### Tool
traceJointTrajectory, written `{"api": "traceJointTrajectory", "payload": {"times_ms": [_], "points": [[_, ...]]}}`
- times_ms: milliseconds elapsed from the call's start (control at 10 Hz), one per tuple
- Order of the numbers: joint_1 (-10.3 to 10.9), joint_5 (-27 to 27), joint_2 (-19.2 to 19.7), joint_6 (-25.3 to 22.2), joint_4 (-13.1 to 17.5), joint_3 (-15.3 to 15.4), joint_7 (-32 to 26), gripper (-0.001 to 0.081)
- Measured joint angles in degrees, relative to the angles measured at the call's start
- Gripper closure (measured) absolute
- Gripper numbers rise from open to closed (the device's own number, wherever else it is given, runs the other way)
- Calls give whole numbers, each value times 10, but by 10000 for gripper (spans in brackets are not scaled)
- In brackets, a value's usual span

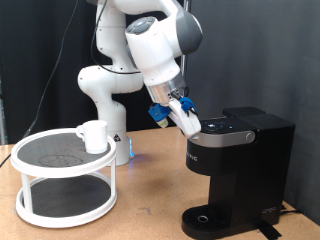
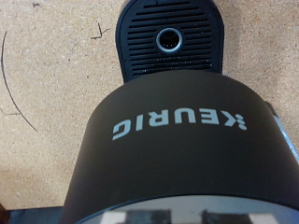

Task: Make a cup of coffee with the keurig machine

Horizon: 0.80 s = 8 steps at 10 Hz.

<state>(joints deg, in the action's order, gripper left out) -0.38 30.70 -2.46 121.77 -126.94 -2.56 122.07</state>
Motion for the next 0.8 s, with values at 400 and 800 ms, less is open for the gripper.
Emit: {"api": "traceJointTrajectory", "payload": {"times_ms": [400,800], "points": [[-7,20,-5,-2,-15,-14,-51,806],[-18,111,-25,-17,-24,-37,-109,806]]}}
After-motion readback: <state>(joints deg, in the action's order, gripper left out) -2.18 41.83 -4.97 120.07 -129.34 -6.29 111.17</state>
